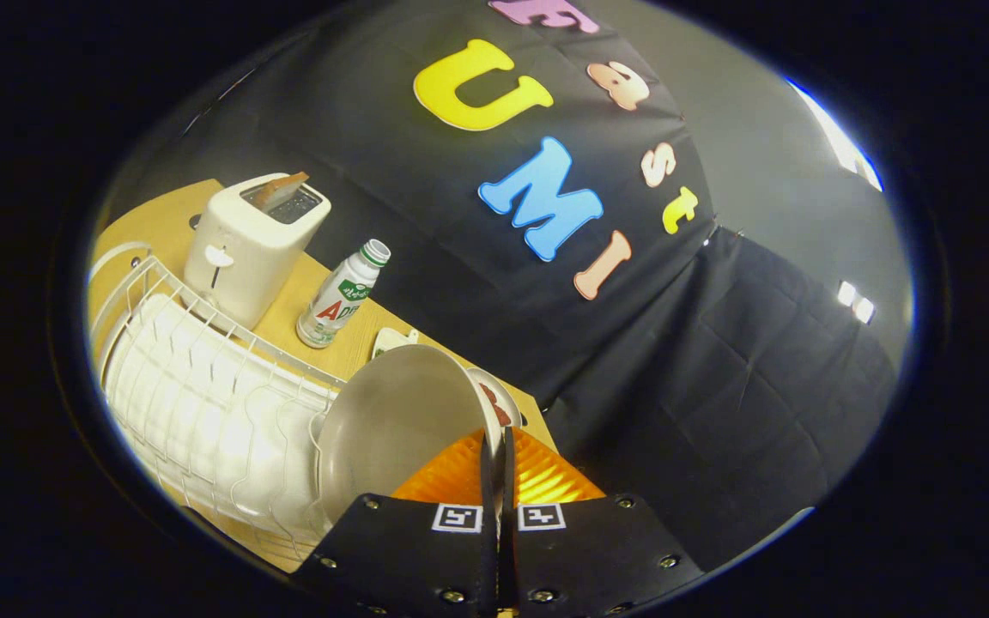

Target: Take the plate from the dish rack, then take the spoon from the basket and place it into the plate.

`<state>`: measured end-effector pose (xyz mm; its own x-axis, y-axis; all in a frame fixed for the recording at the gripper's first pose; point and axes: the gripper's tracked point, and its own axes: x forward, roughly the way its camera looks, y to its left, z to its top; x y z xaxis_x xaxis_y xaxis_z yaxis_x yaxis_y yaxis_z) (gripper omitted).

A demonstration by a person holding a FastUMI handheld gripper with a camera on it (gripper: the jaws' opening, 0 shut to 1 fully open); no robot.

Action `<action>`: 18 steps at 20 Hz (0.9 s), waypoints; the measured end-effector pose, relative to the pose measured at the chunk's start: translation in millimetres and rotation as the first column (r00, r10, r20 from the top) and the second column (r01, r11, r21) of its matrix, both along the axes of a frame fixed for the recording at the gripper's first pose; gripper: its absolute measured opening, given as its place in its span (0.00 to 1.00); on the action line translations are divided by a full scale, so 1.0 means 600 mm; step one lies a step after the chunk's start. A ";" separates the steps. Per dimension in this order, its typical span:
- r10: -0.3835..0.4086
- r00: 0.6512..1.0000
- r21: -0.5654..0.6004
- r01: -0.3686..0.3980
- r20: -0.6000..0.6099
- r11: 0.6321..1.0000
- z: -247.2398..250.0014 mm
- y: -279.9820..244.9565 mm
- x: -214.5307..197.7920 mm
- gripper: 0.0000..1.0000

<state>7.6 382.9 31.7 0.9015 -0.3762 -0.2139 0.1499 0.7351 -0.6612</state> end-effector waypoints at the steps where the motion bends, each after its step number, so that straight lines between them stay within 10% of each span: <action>1: 0.005 1.000 -0.026 -0.005 -0.001 1.000 0.000 0.002 -0.002 0.01; 8: 0.041 0.998 -0.268 -0.027 0.045 0.963 0.038 0.015 0.003 0.01; 18: 0.079 0.995 -0.190 -0.067 0.059 0.980 0.060 0.026 -0.043 0.00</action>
